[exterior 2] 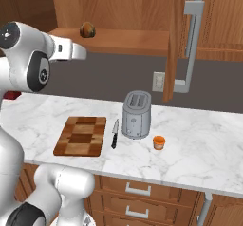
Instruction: Pick the bread, place it on the cutting board, pick the jam, place it on the counter, and close the cabinet.
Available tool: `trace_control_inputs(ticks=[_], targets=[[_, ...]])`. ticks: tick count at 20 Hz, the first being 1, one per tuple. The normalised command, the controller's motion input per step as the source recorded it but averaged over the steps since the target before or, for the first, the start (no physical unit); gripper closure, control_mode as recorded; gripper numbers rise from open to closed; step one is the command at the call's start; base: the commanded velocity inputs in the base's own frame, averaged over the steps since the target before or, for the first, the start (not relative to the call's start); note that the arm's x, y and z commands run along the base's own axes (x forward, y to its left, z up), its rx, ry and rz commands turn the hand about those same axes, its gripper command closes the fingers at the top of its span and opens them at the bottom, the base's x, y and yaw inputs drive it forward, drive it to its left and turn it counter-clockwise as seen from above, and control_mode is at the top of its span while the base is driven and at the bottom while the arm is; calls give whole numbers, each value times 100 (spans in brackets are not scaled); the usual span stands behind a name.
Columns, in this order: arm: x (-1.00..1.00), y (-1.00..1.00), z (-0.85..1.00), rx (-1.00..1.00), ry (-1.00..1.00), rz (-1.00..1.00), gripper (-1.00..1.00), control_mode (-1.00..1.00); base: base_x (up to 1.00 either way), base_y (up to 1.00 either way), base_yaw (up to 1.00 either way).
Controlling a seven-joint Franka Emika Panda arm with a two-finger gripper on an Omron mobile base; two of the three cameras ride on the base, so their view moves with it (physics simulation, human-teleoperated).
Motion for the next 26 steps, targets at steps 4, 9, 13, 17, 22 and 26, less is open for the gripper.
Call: trace_control_inputs(ticks=[4, 9, 13, 17, 22, 26], targets=[[6, 21, 17, 0, 0, 0, -100, -100, 0, 0, 0], [27, 13, 12, 0, 0, 0, -100, -100, 0, 0, 0], [24, 12, 7, 0, 0, 0, -100, -100, 0, 0, 0], [27, 11, 4, 0, 3, 0, -100, -100, 0, 0, 0], [23, 9, 0, 0, 1, 0, -100, -100, 0, 0, 0], [30, 11, 0, 0, 0, 0, -100, -100, 0, 0, 0]])
